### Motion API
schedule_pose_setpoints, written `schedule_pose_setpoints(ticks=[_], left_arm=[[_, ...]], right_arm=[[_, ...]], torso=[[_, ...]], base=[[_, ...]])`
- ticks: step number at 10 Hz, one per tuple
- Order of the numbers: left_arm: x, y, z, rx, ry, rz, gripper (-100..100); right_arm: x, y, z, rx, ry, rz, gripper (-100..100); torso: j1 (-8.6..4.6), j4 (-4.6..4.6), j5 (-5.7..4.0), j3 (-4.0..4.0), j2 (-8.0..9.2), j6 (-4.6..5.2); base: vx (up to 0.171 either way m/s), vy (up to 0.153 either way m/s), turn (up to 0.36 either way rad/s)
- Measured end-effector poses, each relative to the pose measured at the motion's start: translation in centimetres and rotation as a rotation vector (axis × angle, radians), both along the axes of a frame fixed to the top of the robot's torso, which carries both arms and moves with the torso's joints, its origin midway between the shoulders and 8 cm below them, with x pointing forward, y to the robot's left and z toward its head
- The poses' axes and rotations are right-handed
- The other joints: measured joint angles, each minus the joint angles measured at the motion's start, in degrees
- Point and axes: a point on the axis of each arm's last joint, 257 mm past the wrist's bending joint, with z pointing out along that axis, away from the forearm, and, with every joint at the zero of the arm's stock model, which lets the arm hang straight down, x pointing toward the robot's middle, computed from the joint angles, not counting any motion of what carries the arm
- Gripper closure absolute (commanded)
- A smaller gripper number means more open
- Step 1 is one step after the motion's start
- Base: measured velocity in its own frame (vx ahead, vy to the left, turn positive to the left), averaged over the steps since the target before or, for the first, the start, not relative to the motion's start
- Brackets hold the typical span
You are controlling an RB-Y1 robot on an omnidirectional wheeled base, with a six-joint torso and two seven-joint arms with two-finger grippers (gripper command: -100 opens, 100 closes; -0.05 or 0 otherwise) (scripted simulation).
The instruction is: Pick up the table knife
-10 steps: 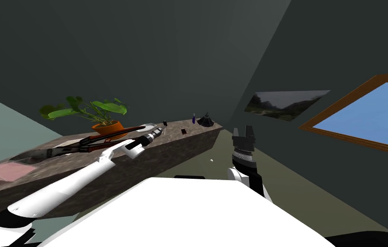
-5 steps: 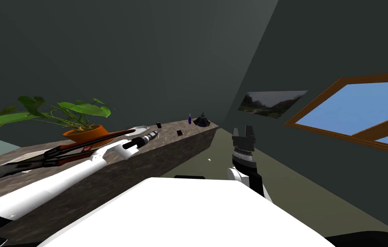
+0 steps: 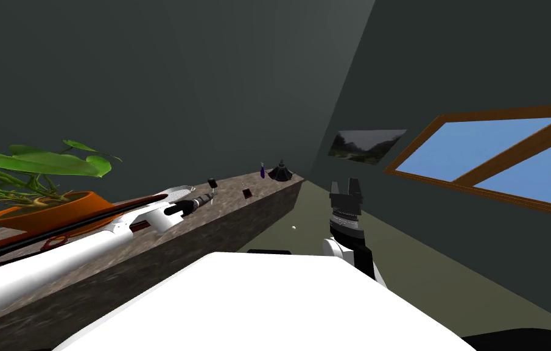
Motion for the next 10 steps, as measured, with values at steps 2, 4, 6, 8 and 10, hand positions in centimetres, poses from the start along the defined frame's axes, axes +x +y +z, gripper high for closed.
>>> schedule_pose_setpoints(ticks=[2, 4, 6, 8, 10], left_arm=[[-1.4, 1.8, -0.8, 0.038, 0.046, 0.028, -100], [-4.9, 5.7, -3.4, 0.125, 0.152, 0.090, -100], [-7.2, 8.5, -4.2, 0.174, 0.215, 0.127, -100], [-9.5, 10.6, -4.9, 0.221, 0.280, 0.162, -100], [-12.8, 13.6, -6.4, 0.275, 0.364, 0.200, -100]], right_arm=[[0.0, 0.0, 0.0, 0.000, 0.000, 0.000, 0], [0.0, 0.0, 0.0, 0.000, 0.000, 0.000, 0], [0.0, 0.0, 0.0, 0.000, 0.000, 0.000, 0], [0.0, 0.0, 0.0, 0.000, 0.000, 0.000, 0], [0.0, 0.0, 0.0, 0.000, 0.000, 0.000, 0]], torso=[[-0.06, 0.05, -0.02, 0.12, 0.19, 0.06], [0.03, -0.03, 0.00, -0.09, -0.17, 0.04], [0.00, 0.00, 0.00, 0.01, 0.03, 0.04], [0.03, 0.02, 0.01, 0.05, 0.08, 0.02], [0.02, -0.01, 0.00, -0.03, -0.06, 0.04]], base=[[0.087, -0.020, -0.241], [0.156, 0.027, -0.154], [0.097, 0.011, -0.170], [0.083, 0.015, -0.104], [0.144, 0.028, -0.203]])
